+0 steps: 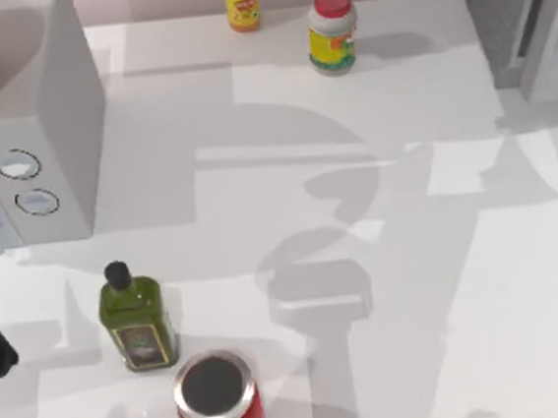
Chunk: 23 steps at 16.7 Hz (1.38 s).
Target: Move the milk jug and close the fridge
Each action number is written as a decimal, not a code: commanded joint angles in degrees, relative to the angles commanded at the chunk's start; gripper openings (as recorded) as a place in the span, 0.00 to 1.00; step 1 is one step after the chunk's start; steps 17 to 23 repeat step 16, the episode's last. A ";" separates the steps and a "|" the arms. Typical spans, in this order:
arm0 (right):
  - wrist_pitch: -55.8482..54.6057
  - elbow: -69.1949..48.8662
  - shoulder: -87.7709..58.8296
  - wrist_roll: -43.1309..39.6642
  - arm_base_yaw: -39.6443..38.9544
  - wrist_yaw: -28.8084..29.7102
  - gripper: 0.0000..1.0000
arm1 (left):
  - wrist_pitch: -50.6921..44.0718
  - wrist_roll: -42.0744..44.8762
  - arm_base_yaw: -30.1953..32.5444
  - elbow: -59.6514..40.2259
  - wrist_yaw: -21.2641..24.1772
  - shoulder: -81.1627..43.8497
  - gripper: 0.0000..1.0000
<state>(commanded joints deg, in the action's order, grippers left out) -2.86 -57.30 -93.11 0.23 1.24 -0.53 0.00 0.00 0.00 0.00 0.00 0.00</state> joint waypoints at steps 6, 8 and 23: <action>1.57 -6.37 -6.15 -0.34 0.76 0.34 1.00 | 0.00 0.00 0.00 0.00 0.00 0.00 1.00; 2.64 -11.97 -10.49 -0.26 0.85 0.50 1.00 | 0.00 0.00 0.00 0.00 0.00 0.00 1.00; 5.59 -25.82 -20.91 -0.11 0.77 0.62 1.00 | 0.00 0.00 0.00 0.00 0.00 0.00 1.00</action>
